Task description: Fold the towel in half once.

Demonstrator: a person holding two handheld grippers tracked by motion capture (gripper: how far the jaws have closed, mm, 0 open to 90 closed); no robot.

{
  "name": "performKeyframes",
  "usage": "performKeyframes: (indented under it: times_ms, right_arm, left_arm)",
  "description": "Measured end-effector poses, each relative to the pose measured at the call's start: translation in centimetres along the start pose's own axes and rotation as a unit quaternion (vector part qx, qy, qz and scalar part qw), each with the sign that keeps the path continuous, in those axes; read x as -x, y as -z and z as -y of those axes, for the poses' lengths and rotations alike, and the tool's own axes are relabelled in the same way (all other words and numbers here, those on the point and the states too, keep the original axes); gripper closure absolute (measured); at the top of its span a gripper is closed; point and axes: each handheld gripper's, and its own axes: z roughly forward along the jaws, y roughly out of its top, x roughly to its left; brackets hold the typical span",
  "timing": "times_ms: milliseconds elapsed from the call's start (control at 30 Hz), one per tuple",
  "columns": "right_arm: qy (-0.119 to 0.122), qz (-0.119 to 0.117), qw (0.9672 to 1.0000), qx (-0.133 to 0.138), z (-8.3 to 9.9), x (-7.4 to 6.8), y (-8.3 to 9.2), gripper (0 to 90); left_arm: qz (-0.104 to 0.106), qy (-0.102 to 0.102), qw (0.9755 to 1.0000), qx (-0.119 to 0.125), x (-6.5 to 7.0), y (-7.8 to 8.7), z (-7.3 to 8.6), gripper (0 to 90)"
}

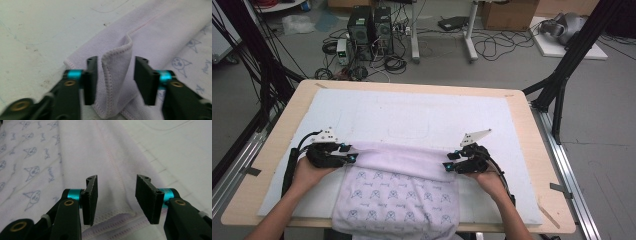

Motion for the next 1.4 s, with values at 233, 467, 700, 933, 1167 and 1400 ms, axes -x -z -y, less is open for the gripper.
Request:
performKeyframes:
  times_ms: [233,467,700,933,1167,1400]
  right_arm:
    - [0.018,-0.034,0.9990,-0.024,0.8,-0.7,-0.9,84.6]
    - [0.034,-0.031,0.9980,0.044,0.0,-1.9,2.2,84.8]
    - [0.068,-0.067,0.9933,0.065,1.4,-5.6,4.6,84.8]
    - [0.056,-0.116,0.9895,0.065,2.7,-6.0,5.3,73.6]
    - [0.040,-0.061,0.9950,0.068,1.5,-3.7,5.0,61.6]
    - [0.017,0.025,0.9991,0.028,1.1,-0.3,2.8,51.8]
  left_arm:
    - [0.006,-0.015,0.9999,0.006,0.7,0.6,0.0,82.3]
    - [0.006,-0.007,0.9992,0.038,1.3,3.0,0.5,82.1]
    - [0.034,-0.025,0.9989,0.022,4.4,5.1,3.4,78.8]
    - [0.054,-0.040,0.9977,0.011,5.6,5.1,3.4,56.4]
    - [0.050,-0.035,0.9976,0.032,4.3,4.5,1.6,53.2]
    - [0.011,-0.010,0.9997,0.019,1.3,2.2,0.0,50.0]
